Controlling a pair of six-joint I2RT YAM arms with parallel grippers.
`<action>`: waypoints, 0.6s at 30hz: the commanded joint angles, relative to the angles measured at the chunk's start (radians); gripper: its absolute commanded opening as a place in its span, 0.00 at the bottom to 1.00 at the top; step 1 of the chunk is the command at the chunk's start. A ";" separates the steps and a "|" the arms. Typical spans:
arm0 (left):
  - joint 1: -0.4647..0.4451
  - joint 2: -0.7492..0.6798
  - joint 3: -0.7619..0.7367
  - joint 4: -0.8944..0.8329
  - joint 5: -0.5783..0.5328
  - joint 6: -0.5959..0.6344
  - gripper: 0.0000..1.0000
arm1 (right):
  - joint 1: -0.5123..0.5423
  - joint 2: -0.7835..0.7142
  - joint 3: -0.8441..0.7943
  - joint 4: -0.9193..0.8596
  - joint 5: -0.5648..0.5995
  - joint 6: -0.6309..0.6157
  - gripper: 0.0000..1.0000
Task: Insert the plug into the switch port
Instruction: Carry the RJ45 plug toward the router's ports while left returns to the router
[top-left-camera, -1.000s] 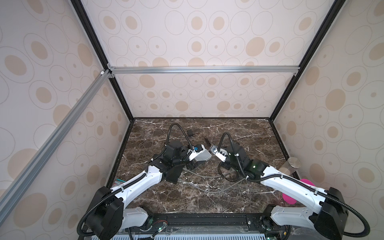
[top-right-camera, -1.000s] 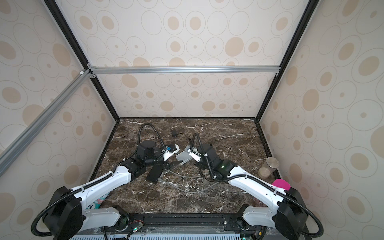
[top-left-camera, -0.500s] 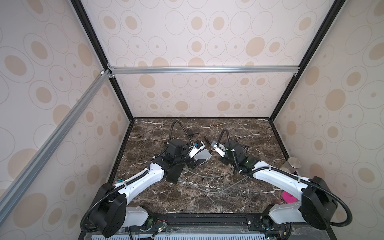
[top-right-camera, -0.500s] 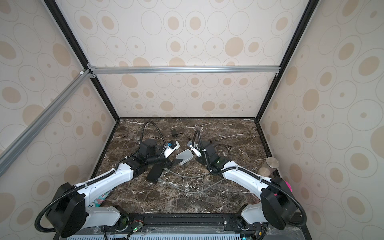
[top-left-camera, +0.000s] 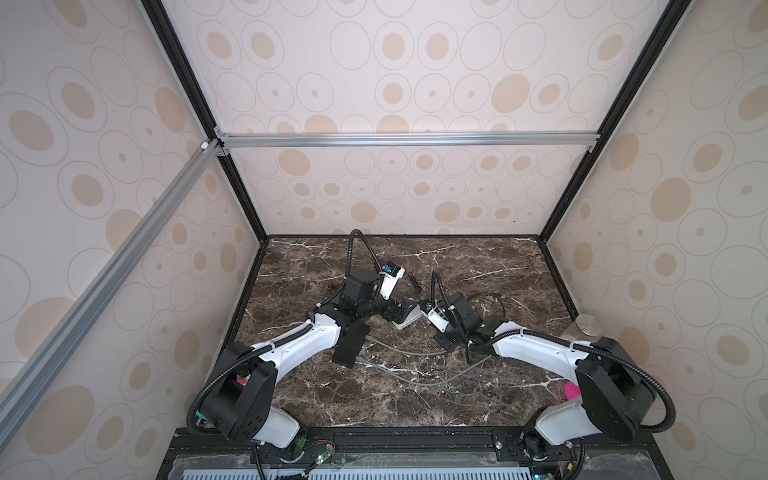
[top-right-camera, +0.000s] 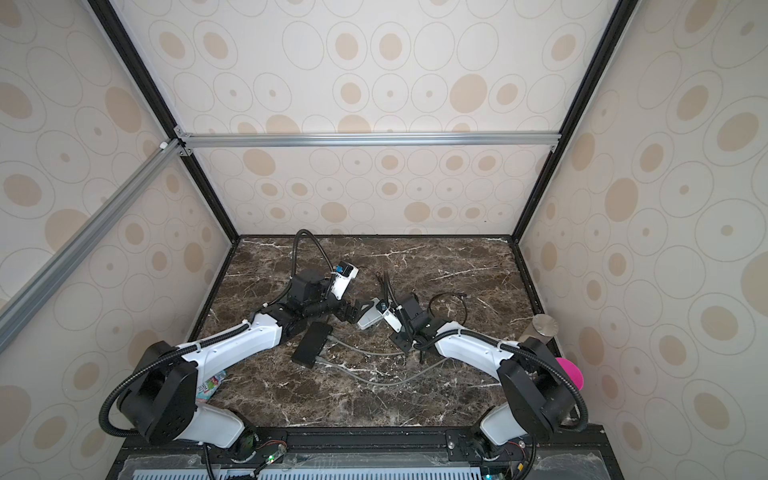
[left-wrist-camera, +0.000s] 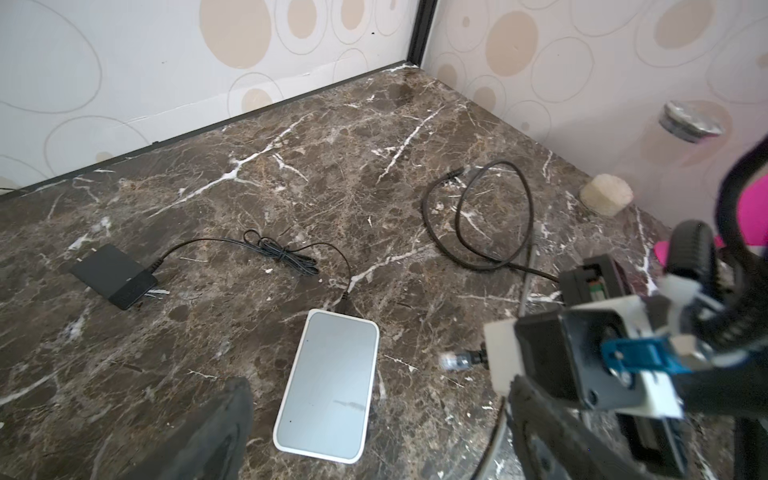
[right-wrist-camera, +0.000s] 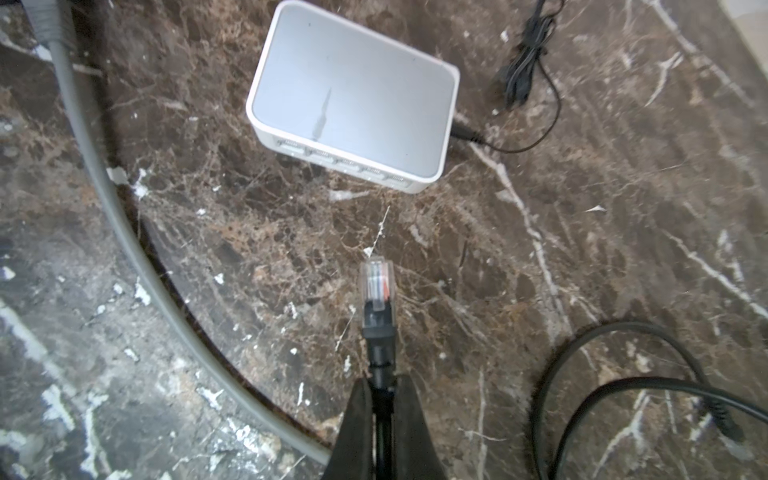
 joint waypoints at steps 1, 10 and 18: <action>0.035 0.076 0.037 0.033 -0.059 -0.100 0.88 | -0.005 0.038 0.049 -0.126 -0.064 0.048 0.00; 0.119 0.290 0.154 -0.037 0.034 -0.159 0.71 | -0.005 0.149 0.122 -0.174 -0.228 0.252 0.00; 0.122 0.376 0.220 -0.073 0.068 -0.138 0.70 | 0.014 0.139 0.010 0.103 -0.188 0.268 0.00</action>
